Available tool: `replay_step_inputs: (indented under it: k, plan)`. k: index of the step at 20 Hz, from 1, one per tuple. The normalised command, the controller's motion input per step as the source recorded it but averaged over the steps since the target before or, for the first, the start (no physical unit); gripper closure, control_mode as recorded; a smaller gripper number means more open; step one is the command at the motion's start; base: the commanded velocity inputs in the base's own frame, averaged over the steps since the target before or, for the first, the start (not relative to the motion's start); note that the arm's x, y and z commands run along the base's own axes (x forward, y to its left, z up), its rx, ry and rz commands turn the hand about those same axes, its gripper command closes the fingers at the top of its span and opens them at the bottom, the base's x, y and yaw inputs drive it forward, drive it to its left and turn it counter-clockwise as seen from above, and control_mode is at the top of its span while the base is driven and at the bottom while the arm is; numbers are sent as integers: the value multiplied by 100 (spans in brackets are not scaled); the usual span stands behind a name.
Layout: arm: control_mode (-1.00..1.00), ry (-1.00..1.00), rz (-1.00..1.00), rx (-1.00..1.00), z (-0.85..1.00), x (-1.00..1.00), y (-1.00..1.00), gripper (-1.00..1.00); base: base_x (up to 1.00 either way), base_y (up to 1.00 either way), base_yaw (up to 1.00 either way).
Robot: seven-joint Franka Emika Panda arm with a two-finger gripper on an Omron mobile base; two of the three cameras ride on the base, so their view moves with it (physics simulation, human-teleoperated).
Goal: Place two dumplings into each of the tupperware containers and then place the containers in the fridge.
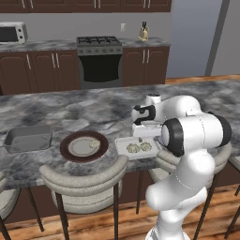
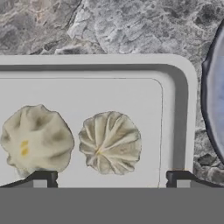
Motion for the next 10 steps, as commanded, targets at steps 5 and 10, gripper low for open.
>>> replay_step_inputs:
  k: [5,10]
  plan:
    - [-100,0,-2,1,-3,11,-48,-100,0,0,0]
    - [-100,0,0,1,-22,1,-20,-100,0,0,0]
